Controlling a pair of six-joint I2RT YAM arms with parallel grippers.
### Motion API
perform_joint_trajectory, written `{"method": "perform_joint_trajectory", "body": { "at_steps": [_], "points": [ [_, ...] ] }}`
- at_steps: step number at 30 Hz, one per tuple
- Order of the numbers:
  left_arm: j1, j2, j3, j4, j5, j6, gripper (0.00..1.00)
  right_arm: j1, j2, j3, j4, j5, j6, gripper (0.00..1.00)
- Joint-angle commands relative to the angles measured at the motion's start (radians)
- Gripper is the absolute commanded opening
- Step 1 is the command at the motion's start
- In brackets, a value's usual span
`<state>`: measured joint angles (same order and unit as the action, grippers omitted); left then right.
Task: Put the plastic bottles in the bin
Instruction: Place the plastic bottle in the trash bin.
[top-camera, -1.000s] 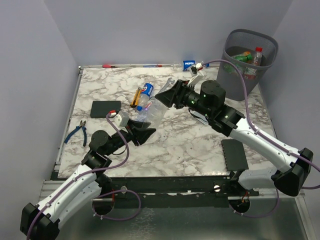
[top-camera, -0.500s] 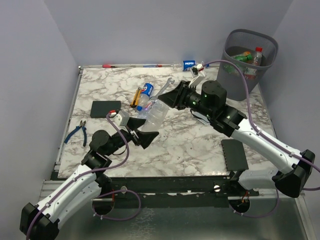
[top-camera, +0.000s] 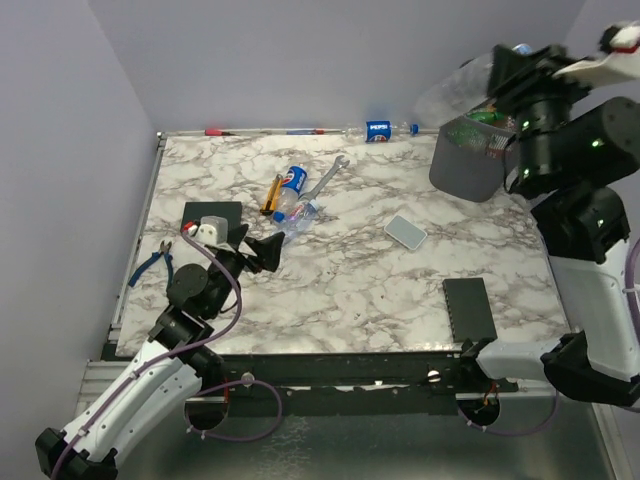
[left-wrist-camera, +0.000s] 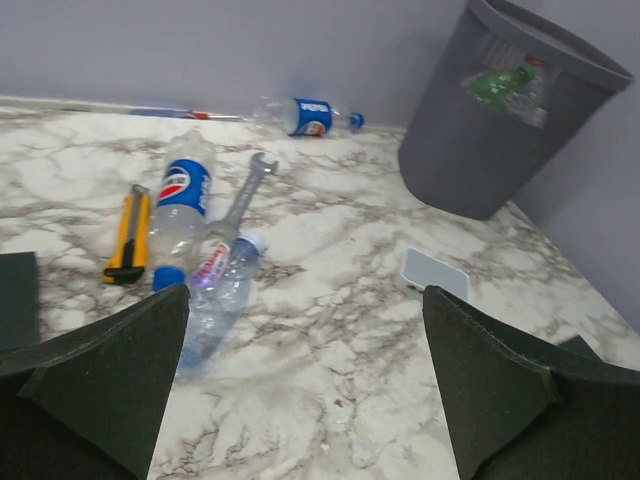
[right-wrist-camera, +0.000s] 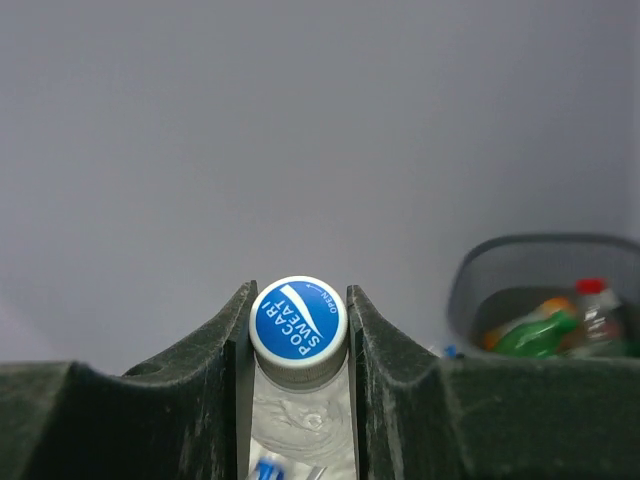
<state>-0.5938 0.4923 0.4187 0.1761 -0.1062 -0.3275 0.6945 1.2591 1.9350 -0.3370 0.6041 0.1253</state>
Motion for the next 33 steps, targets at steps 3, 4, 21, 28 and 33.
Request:
{"method": "perform_joint_trajectory", "body": {
  "at_steps": [3,4,21,28,33],
  "points": [
    [0.0,-0.031,0.027,-0.109,-0.34,0.035,0.99,-0.323,0.156,0.113,0.086,0.165,0.03,0.0],
    [0.0,-0.034,0.028,-0.116,-0.358,0.035,0.99,-0.38,0.159,0.091,0.118,0.122,0.108,0.0],
    [-0.012,-0.061,0.024,-0.138,-0.391,0.04,0.99,-0.762,0.565,0.116,0.262,-0.003,0.317,0.0],
    [-0.011,-0.025,0.022,-0.113,-0.364,0.05,0.99,-0.791,0.674,0.059,0.43,-0.186,0.295,0.0],
    [-0.011,-0.013,0.023,-0.113,-0.354,0.053,0.99,-0.803,0.768,0.126,0.441,-0.252,0.311,0.0]
  ]
}}
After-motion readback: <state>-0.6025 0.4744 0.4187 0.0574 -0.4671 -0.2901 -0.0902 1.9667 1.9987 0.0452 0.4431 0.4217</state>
